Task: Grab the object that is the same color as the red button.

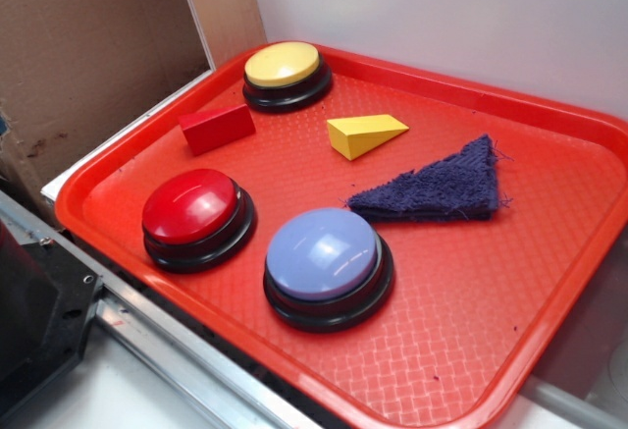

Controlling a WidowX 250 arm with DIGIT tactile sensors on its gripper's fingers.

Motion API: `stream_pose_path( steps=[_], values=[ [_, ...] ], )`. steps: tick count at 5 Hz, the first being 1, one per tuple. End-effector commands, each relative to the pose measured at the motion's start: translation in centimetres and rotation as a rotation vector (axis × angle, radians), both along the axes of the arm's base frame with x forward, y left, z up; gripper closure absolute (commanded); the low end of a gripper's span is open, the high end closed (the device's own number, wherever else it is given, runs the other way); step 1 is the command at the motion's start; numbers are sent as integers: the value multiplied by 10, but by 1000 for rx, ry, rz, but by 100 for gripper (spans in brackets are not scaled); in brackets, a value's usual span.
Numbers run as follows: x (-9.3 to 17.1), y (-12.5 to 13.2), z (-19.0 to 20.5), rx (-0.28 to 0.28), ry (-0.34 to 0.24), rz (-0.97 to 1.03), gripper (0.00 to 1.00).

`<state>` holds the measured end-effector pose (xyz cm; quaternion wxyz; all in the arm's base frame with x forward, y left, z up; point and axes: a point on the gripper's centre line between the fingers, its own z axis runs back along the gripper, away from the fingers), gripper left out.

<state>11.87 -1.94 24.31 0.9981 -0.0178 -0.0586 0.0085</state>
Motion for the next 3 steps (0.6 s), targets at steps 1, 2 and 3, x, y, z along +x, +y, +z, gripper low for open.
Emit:
stream_pose_path(
  steps=[1, 2, 3],
  values=[
    [0, 0, 0, 0, 0, 0, 0],
    [16, 9, 1, 8, 9, 35, 0],
    [29, 20, 1, 12, 1, 79, 0]
  ],
)
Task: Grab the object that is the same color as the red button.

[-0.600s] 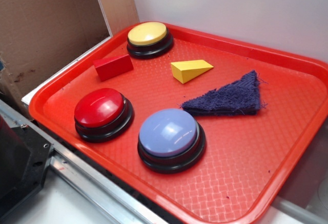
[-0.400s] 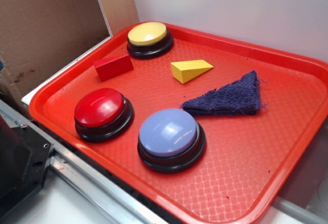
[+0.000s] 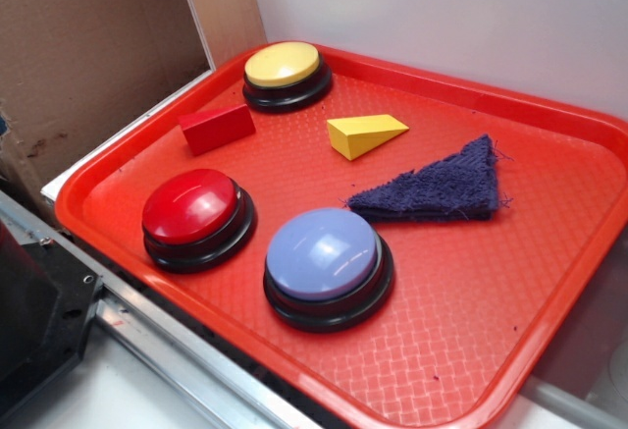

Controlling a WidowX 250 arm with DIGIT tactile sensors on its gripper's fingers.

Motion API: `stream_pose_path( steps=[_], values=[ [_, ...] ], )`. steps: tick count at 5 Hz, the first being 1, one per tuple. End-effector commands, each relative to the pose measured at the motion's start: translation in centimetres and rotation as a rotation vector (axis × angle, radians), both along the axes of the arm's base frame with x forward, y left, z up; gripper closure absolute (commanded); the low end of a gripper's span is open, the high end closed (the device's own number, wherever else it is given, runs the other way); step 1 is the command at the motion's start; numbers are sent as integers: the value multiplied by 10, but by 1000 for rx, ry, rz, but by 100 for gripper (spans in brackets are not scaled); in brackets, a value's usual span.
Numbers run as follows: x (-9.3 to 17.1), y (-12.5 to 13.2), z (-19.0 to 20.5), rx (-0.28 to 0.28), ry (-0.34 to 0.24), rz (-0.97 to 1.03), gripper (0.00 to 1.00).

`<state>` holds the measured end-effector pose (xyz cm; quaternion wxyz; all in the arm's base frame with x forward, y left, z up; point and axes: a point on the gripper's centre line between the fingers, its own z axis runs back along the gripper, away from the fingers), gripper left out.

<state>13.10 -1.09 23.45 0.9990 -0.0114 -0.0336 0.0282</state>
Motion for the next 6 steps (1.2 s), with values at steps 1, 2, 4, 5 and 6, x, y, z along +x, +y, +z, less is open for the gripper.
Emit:
stream_pose_path(
  steps=[1, 2, 4, 5, 6],
  values=[
    [44, 21, 8, 13, -43, 91, 0],
    [78, 35, 2, 24, -51, -3, 0],
    [120, 84, -13, 39, -37, -219, 0],
    [108, 101, -41, 13, 44, -365, 0],
    [113, 103, -75, 67, 111, -404, 0]
  ],
)
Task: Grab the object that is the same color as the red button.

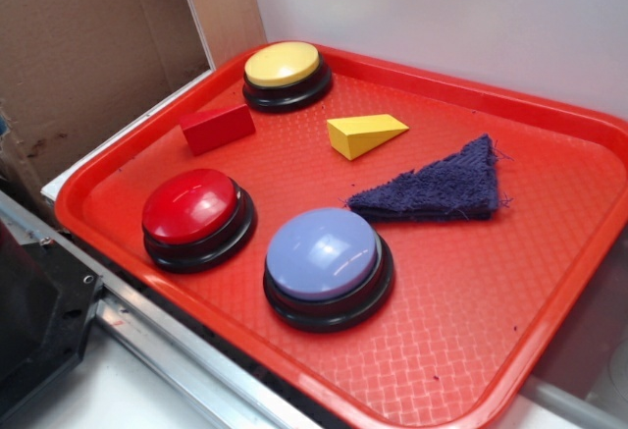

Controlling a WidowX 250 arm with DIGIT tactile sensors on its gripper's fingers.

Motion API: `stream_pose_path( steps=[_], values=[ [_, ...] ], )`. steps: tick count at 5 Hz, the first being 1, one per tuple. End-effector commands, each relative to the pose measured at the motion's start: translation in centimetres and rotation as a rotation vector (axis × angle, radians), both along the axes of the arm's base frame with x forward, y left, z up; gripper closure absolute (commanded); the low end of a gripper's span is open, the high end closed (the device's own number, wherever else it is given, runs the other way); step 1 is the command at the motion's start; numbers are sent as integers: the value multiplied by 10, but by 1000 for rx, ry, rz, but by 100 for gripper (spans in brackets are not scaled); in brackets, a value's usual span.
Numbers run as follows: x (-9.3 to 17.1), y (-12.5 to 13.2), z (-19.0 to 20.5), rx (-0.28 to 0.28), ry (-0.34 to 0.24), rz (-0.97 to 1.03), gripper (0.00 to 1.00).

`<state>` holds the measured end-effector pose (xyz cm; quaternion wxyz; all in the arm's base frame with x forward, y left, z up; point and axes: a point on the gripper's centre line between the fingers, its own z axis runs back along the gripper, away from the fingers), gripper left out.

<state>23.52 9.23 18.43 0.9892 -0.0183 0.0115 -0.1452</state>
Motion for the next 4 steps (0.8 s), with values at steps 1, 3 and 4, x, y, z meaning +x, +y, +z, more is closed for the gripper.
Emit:
stream_pose_path(
  steps=[1, 3, 4],
  values=[
    [21, -9, -73, 91, 36, -105, 0],
    [25, -31, -129, 98, 115, -159, 0],
    [23, -32, -144, 102, 154, -157, 0]
  ],
)
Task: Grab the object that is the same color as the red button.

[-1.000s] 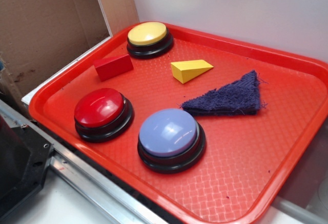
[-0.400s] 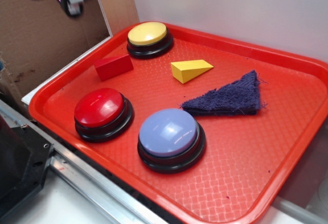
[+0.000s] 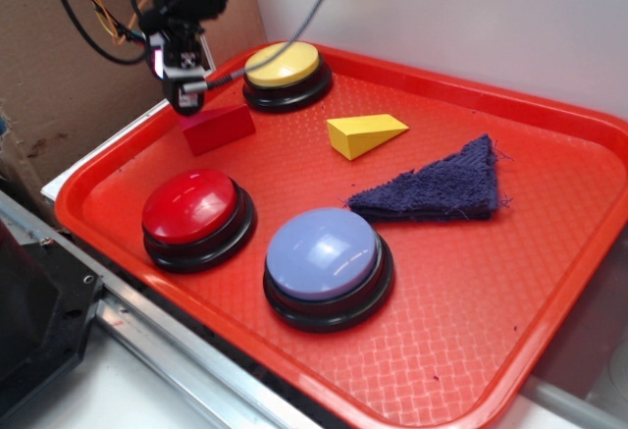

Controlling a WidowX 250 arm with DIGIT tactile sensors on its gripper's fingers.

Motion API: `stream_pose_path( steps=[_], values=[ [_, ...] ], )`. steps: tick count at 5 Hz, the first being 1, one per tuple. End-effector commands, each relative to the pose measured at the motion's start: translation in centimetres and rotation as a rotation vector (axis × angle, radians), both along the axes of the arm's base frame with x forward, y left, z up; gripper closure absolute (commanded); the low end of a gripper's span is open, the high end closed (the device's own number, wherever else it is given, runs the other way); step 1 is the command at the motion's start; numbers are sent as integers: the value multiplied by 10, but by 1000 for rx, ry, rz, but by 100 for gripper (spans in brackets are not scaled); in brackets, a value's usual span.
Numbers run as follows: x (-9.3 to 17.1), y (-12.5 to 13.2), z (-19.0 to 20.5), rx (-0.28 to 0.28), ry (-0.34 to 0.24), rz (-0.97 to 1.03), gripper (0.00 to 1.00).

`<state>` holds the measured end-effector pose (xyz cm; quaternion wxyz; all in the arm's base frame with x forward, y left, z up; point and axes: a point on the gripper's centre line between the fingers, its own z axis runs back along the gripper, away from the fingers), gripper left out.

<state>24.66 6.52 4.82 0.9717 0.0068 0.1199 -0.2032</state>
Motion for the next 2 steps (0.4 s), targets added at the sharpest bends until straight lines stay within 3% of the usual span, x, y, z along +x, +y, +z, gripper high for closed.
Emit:
stream_pose_path(
  steps=[1, 2],
  values=[
    [10, -5, -25, 24, -6, -40, 0],
    [9, -7, -40, 27, 33, -43, 4]
  ],
)
